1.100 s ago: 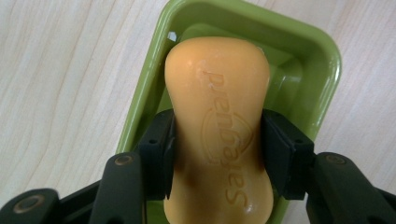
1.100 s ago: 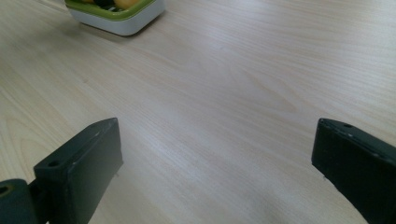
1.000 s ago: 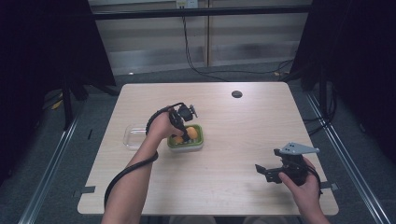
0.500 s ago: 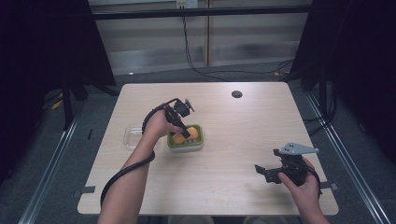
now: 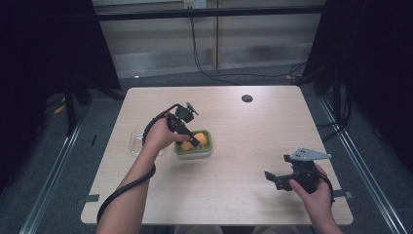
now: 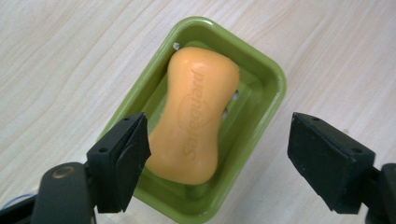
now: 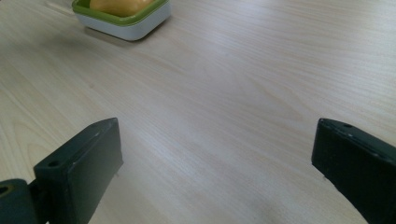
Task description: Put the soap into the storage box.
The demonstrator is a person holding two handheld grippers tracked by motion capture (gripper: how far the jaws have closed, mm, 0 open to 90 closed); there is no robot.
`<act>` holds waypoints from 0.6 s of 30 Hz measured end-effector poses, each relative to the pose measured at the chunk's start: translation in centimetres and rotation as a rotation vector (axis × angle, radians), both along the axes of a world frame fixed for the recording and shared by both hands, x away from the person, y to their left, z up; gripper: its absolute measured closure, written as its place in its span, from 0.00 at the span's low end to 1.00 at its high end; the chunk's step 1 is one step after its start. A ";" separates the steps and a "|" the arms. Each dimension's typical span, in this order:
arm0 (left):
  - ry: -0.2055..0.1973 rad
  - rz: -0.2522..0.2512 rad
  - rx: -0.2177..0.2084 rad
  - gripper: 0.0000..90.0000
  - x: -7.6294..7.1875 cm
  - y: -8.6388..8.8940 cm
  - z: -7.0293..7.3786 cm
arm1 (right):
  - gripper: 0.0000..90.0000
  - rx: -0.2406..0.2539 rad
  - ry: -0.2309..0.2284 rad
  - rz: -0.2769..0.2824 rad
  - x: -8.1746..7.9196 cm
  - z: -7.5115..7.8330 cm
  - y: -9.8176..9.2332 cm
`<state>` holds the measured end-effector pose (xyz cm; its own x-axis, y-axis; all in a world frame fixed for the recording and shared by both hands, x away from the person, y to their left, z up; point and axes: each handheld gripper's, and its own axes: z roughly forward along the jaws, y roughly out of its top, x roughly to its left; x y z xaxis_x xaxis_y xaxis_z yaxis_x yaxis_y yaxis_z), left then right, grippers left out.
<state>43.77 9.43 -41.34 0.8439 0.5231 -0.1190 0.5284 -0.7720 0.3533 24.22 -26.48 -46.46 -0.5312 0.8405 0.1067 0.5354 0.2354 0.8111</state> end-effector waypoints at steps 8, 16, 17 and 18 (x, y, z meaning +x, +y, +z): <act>-0.001 -0.030 -0.022 0.20 -1.5 -0.4 0.2 | 0.02 -0.006 -0.001 0.006 -0.1 0.1 0.0; 0.001 -0.057 -0.022 0.18 -2.9 -0.8 0.0 | 0.02 -0.008 0.001 0.011 -0.1 0.1 0.1; 0.011 -0.053 -0.031 0.18 -3.0 -0.8 -0.1 | 0.02 -0.004 0.002 0.005 -0.1 0.1 0.2; 0.007 -0.055 -0.031 0.17 -3.3 -0.9 -0.2 | 0.02 -0.005 0.003 0.009 -0.1 0.1 0.2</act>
